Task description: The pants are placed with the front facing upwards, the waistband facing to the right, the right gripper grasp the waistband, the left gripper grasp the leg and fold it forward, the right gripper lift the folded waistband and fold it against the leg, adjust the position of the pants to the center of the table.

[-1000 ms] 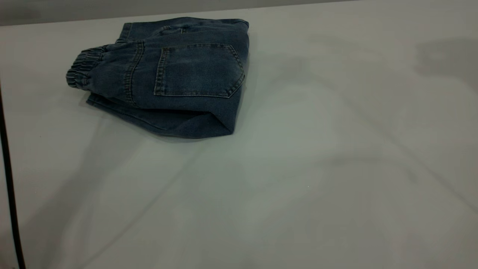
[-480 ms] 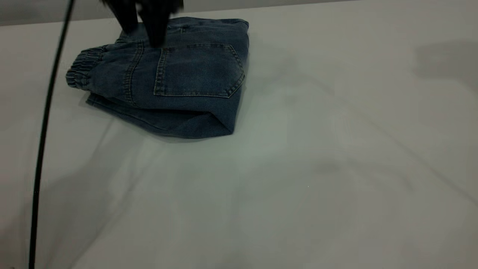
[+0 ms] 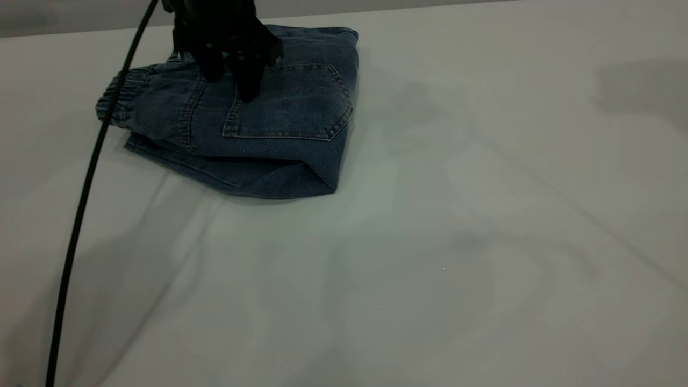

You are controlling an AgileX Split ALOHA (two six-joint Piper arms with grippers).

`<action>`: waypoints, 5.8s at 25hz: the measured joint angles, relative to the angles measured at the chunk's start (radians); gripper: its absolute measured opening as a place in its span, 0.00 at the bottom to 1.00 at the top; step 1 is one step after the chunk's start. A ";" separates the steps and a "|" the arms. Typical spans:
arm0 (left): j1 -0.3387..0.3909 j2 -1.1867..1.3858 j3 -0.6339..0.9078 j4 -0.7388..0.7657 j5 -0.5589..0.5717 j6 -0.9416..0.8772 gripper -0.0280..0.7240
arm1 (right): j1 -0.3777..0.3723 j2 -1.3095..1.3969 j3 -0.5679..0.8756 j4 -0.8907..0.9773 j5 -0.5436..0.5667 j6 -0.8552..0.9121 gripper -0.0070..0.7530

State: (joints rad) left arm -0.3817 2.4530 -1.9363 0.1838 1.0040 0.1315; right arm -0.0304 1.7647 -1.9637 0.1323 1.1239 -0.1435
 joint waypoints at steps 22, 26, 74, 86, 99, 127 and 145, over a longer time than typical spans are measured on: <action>0.000 0.045 0.000 -0.208 -0.025 -0.009 0.65 | 0.000 0.000 0.000 0.000 0.003 0.001 0.77; -0.011 0.045 0.000 -0.261 -0.017 -0.008 0.65 | 0.000 0.000 0.000 0.000 0.003 0.001 0.77; -0.338 -0.023 -0.046 -0.215 0.092 -0.311 0.65 | 0.000 0.000 0.000 0.010 0.002 0.003 0.77; -0.338 0.007 -0.100 0.061 0.175 0.207 0.65 | 0.000 0.000 0.000 0.019 0.005 0.003 0.77; -0.337 0.087 -0.100 0.071 0.133 0.385 0.65 | 0.000 0.000 0.000 0.019 0.013 0.003 0.77; -0.338 0.087 -0.100 -0.168 0.052 -0.191 0.65 | 0.000 0.000 0.000 0.023 0.015 0.004 0.76; -0.338 0.087 -0.165 0.000 0.215 0.212 0.65 | 0.000 0.000 0.000 0.023 0.016 0.004 0.76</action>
State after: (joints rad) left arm -0.7199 2.5405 -2.1014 0.1834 1.2188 0.3433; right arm -0.0304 1.7647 -1.9637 0.1554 1.1401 -0.1393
